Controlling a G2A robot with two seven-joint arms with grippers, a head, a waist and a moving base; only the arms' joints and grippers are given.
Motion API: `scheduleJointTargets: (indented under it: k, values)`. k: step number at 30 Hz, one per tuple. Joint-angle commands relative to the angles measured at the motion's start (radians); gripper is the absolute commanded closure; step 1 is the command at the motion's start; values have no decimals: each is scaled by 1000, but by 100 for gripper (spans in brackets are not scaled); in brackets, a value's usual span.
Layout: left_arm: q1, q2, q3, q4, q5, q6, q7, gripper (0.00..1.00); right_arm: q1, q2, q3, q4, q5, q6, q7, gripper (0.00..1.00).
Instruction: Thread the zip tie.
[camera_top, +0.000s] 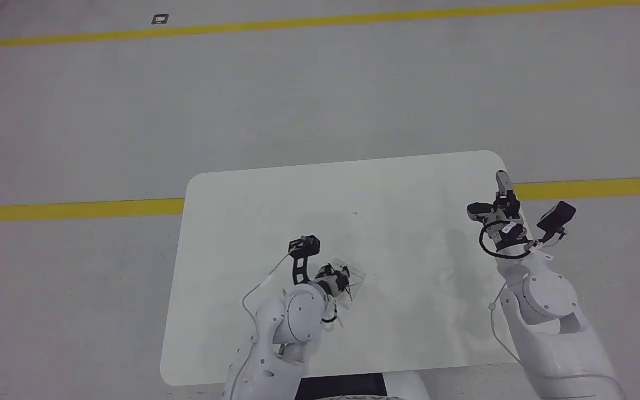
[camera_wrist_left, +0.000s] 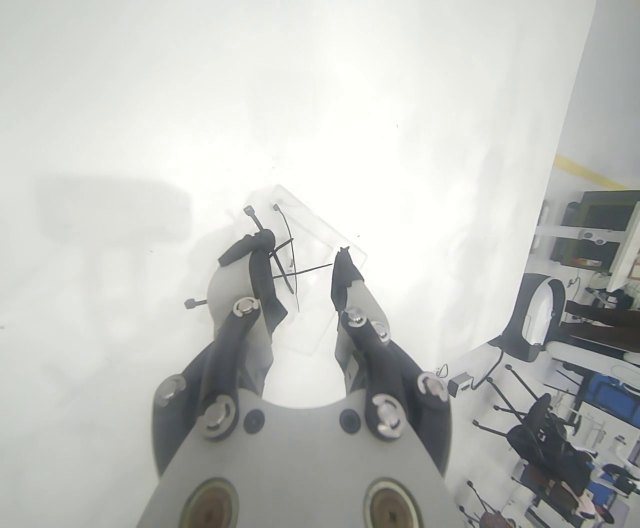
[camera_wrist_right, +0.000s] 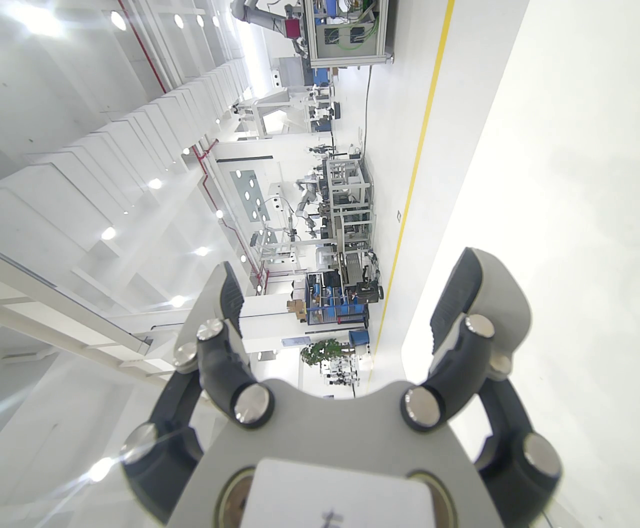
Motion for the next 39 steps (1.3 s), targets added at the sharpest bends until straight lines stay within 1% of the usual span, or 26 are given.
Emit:
scheduleJointTargets:
  k: [1,2,6,10,14,19,20,25,29,34,39]
  values:
    - [6,0,-2,-10,16,0,-14,69,0,0,0,0,0,0,0,0]
    - [8,0,-3,-16,25,0,-21,67,0,0,0,0,0,0,0,0]
    - [23,1,-10,-45,42,0,-46,67,0,0,0,0,0,0,0,0]
    - [24,-3,-23,-51,58,0,-59,66,0,0,0,0,0,0,0,0]
    - [12,-7,-30,-37,69,0,-79,66,0,0,0,0,0,0,0,0]
    - [-11,-11,-32,-8,68,0,-94,67,0,0,0,0,0,0,0,0]
    - [-15,-12,-32,-3,67,0,-95,69,0,0,0,0,0,0,0,0]
    - [-32,-14,-32,21,67,0,-99,72,0,0,0,0,0,0,0,0]
    - [-39,-15,-33,30,71,0,-105,74,0,0,0,0,0,0,0,0]
    - [-40,-15,-34,28,69,0,-102,75,0,0,0,0,0,0,0,0]
    - [-53,-19,-41,50,72,0,-94,76,0,0,0,0,0,0,0,0]
